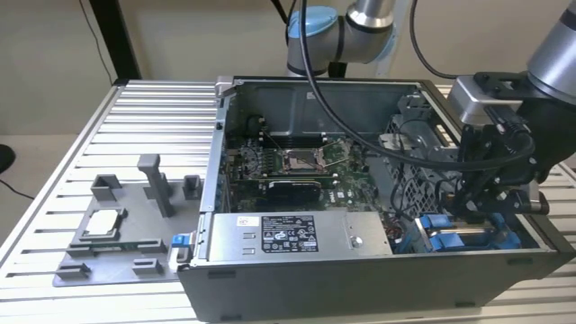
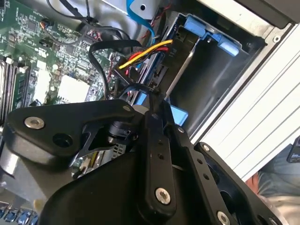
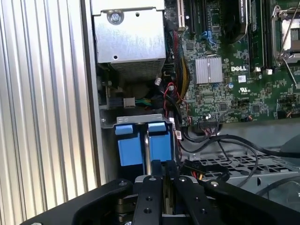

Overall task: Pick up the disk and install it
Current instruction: 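Insert the first disk wire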

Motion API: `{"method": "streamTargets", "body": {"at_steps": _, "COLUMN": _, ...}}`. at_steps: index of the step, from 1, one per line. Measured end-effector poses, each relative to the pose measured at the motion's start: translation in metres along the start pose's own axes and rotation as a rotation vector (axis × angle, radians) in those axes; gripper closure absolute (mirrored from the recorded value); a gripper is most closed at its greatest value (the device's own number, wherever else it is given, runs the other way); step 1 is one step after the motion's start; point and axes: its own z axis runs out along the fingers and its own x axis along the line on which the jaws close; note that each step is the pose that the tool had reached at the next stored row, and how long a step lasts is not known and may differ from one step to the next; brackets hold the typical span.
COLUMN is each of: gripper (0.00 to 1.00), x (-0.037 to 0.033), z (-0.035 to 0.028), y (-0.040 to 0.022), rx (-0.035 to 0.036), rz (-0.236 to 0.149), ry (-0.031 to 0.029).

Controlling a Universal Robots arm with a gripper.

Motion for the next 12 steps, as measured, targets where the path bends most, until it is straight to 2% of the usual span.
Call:
{"method": "streamTargets", "body": {"at_steps": 7, "gripper": 1.00, "x": -0.0009, "z": -0.0001, "y": 0.0001, "rx": 0.0007, "rz": 0.000, "ry": 0.0001}}
{"method": "streamTargets", "body": {"at_steps": 12, "gripper": 1.00, "x": -0.0050, "z": 0.0000, "y": 0.0004, "rx": 0.0007, "rz": 0.000, "ry": 0.0004}}
